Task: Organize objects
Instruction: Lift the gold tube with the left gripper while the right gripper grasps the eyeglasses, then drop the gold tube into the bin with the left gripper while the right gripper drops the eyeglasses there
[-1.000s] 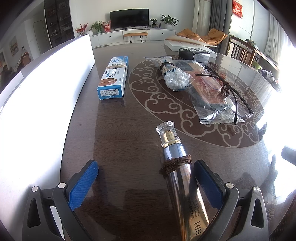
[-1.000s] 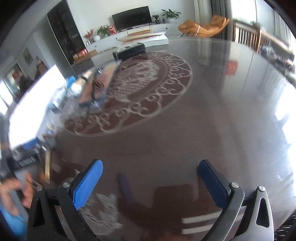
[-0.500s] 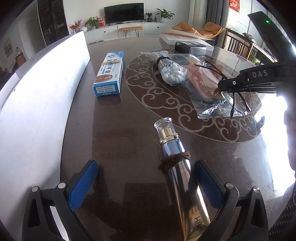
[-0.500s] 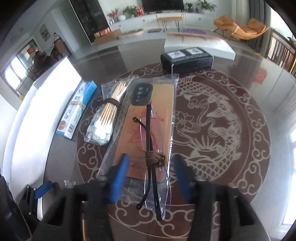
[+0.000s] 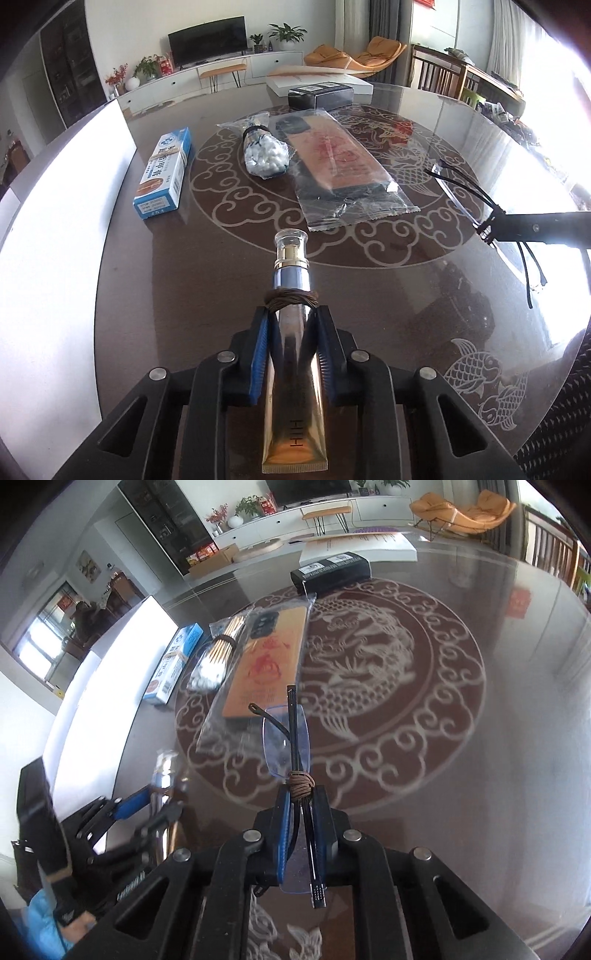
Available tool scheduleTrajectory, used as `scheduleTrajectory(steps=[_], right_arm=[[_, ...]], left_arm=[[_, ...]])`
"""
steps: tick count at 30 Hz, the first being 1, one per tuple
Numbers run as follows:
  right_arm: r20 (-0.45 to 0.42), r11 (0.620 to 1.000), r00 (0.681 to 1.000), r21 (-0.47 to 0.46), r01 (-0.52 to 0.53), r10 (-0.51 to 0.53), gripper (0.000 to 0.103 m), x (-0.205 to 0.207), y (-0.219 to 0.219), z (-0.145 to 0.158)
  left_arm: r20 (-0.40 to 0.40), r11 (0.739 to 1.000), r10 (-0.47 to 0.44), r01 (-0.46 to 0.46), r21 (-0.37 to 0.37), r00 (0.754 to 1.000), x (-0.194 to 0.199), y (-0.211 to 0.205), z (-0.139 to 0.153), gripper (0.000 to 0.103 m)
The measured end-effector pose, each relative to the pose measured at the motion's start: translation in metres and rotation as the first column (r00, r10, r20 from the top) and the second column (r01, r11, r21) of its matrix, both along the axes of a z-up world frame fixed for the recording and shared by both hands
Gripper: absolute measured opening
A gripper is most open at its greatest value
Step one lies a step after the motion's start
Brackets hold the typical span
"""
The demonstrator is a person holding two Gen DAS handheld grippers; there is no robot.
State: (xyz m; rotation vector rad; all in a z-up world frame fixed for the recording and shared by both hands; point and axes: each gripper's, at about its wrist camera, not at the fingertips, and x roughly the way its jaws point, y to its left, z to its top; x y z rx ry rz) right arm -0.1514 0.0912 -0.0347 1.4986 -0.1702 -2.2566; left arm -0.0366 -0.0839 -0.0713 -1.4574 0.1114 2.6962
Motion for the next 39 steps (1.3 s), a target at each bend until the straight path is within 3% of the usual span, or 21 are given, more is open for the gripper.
scheduleTrajectory(steps=[5,10,14,15,19,21,22,26,32,39], right_arm=[[0.043,0.998,0.999,-0.058,0.030,-0.027,0.014,0.020,0.032,-0.005],[0.063,1.000,0.998,-0.009,0.030,-0.029,0.020,0.020,0.037,-0.009],[0.030,0.996,0.999,0.091,-0.024,0.021,0.056,0.018,0.020,-0.008],[0.019,0.990,0.999,0.130,-0.052,0.049,0.059,0.018,0.011,-0.008],[0.006,0.961,0.995,0.259,-0.098,0.100,0.053,0.018,-0.008,-0.017],[0.004,0.951,0.996,0.294,-0.091,0.094,0.019,0.020,-0.007,-0.020],[-0.004,0.950,0.996,0.301,-0.079,0.084,0.015,0.021,-0.005,-0.018],[-0.032,0.968,0.998,0.250,-0.038,0.047,0.013,0.024,0.006,-0.004],[-0.096,0.993,0.993,0.107,-0.054,0.065,0.013,0.036,-0.002,0.050],[-0.172,0.976,0.966,-0.058,-0.208,0.195,0.013,0.051,-0.090,0.116]], left_arm=[[-0.009,0.999,-0.023,0.023,0.039,1.000,0.011,-0.001,0.000,0.025],[-0.014,0.996,-0.037,0.038,0.079,0.999,0.019,-0.004,0.000,0.024],[-0.008,0.993,-0.033,0.033,0.115,0.999,0.023,-0.007,0.000,0.025],[-0.009,0.992,-0.032,0.033,0.122,0.999,0.025,-0.007,0.001,0.024],[-0.023,0.988,-0.042,0.045,0.144,0.999,0.032,-0.006,0.007,0.024],[-0.031,0.986,-0.050,0.054,0.157,0.998,0.036,-0.004,0.011,0.024],[-0.035,0.985,-0.052,0.057,0.164,0.998,0.038,-0.004,0.013,0.024],[-0.069,0.977,-0.046,0.059,0.207,0.997,0.047,-0.006,0.033,0.024],[-0.161,0.962,-0.005,0.049,0.270,0.987,0.067,-0.029,0.087,0.024],[-0.261,0.947,0.140,-0.052,0.317,0.955,0.094,-0.112,0.157,0.024]])
